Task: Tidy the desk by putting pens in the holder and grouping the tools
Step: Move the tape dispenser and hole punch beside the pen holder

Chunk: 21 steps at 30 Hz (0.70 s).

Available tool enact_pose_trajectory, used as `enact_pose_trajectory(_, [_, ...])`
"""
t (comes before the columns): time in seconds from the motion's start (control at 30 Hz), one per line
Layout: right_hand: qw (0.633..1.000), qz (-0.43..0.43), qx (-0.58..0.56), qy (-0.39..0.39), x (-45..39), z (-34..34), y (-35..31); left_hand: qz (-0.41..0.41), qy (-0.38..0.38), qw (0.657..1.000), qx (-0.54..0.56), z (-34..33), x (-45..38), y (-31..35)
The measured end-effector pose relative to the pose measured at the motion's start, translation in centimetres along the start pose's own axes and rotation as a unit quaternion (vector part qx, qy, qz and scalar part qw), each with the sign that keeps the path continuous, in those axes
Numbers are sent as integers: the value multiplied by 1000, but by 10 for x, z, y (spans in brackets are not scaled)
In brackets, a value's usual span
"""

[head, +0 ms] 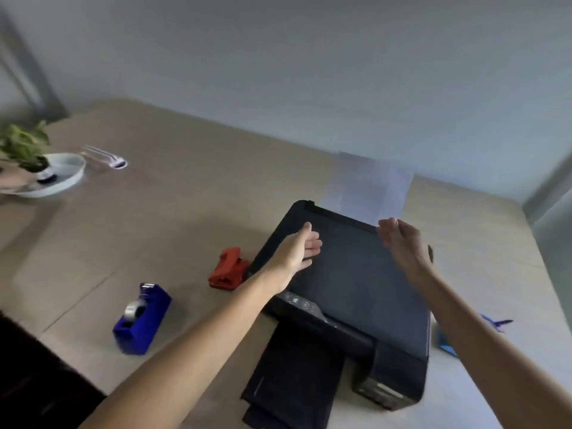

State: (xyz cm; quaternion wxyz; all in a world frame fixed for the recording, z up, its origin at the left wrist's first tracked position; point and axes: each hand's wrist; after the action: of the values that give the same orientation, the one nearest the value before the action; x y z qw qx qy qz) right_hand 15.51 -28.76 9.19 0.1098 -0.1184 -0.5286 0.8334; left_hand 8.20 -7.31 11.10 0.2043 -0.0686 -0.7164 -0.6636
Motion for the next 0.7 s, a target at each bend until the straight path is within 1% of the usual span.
enact_pose_trajectory(0.07, [999,11,18,-41,22,-49,-29,-3,84,996,-31,67,-3,-17])
enact_pose_trajectory(0.1, [998,21,18,-61,32,-69,-42,-20,124,990,-66,95,-5,-27])
enact_pose_trajectory(0.2, [991,49,22,-121,64,-142,-76,-51,218,951,-214,185,-6,-59])
enact_pose_trajectory(0.27, [984,55,41,-166,82,-188,-88,-39,262,914,-307,231,-9,-82])
enact_pose_trajectory(0.37, [970,35,96,-221,103,-250,-89,-2,315,827,-465,278,-11,-115])
enact_pose_trajectory(0.4, [962,31,123,-242,109,-267,-85,19,318,810,-492,289,-11,-124])
enact_pose_trajectory(0.43, [953,29,156,-258,115,-285,-79,48,313,804,-503,300,-12,-133])
enact_pose_trajectory(0.47, [945,28,187,-268,120,-301,-72,76,304,808,-498,309,-13,-140])
enact_pose_trajectory(0.53, [934,6,235,-269,127,-330,-55,113,286,827,-471,327,-17,-151])
enact_pose_trajectory(0.57, [933,-20,248,-261,130,-342,-49,124,282,835,-456,333,-19,-156])
enact_pose_trajectory(0.63, [930,-84,264,-242,131,-363,-35,127,283,841,-443,343,-22,-165])
enact_pose_trajectory(0.7, [928,-144,252,-236,130,-374,-25,115,283,837,-454,347,-19,-166])
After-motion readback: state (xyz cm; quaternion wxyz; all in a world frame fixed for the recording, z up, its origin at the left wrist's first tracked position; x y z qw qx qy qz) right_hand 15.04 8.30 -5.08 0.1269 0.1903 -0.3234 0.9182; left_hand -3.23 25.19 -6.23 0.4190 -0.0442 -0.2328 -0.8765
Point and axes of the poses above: each hand's wrist, its own x-axis away from the middle knuckle, its own z-axis out of the back of the hand, y = z × x, and after that the axes turned 12 degrees about y, right-handed
